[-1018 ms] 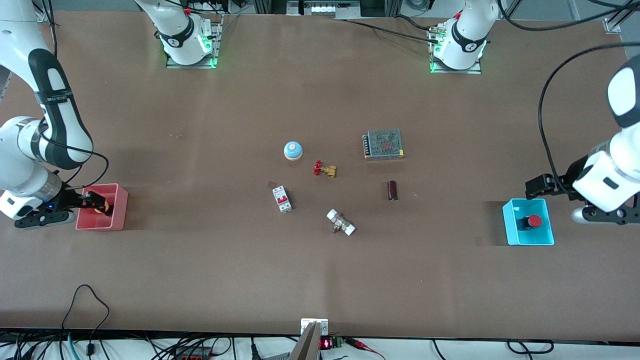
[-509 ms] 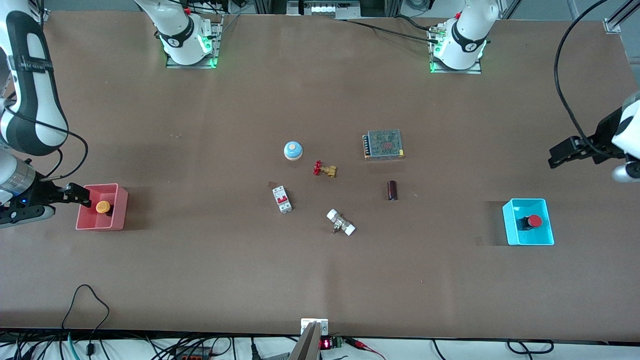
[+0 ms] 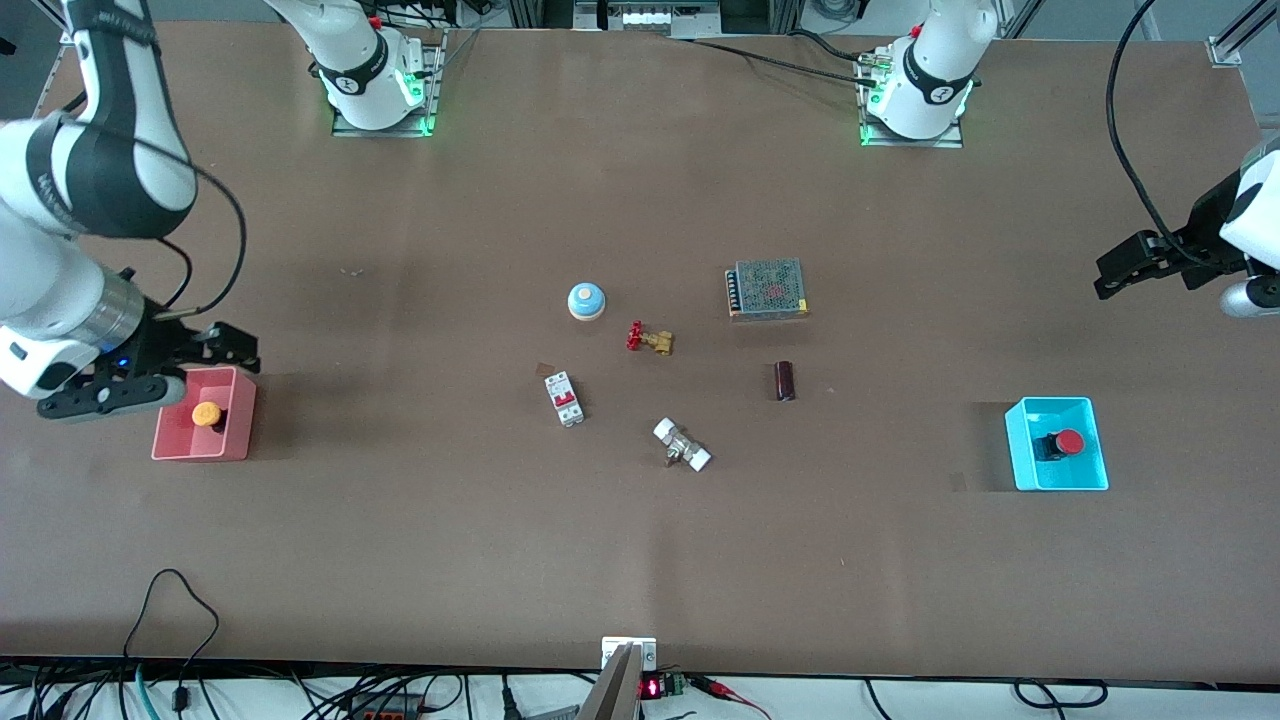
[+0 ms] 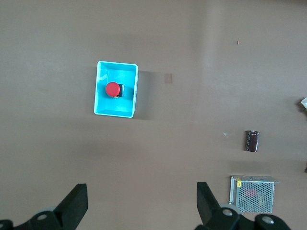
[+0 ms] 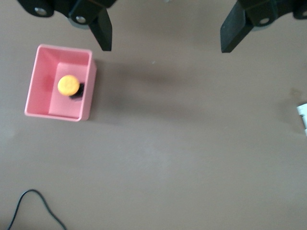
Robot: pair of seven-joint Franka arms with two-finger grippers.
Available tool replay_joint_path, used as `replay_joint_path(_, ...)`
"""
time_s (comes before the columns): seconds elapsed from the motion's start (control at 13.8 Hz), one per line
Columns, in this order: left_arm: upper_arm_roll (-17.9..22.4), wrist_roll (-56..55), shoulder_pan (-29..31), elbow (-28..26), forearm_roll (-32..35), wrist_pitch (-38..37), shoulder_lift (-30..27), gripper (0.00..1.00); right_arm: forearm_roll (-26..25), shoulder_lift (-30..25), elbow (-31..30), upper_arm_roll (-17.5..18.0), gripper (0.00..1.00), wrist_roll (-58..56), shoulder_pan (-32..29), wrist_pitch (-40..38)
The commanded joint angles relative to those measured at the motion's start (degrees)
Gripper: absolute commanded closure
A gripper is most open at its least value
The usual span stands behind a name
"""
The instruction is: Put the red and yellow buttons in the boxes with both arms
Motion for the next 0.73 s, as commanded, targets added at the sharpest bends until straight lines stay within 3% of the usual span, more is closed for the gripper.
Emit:
replay_joint_path(0.0,0.25,-0.39,0.03,-1.55,-0.86,-0.25,-2.25,0.0,-2.24,-1.12,5.23,-0.27,0.0,4.19,2.25,-9.58)
replay_joint_path(0.15,0.25,0.31,0.03,-1.47,-0.86,-0.17,-2.26,0.0,-1.89,-1.12,8.49,-0.19,0.0,5.43,2.52,-13.56)
replay_joint_path(0.44,0.6,5.2,0.03,-0.16,-0.86,-1.3,-2.17,0.0,-1.89,-1.29,10.62,8.84,0.0,8.34,-5.01,-17.61)
replay_joint_path(0.65,0.6,5.08,0.03,1.43,-1.38,-1.57,-1.55,0.0,-2.15,-1.29,12.97,9.48,0.0,8.34,-6.09,-22.18)
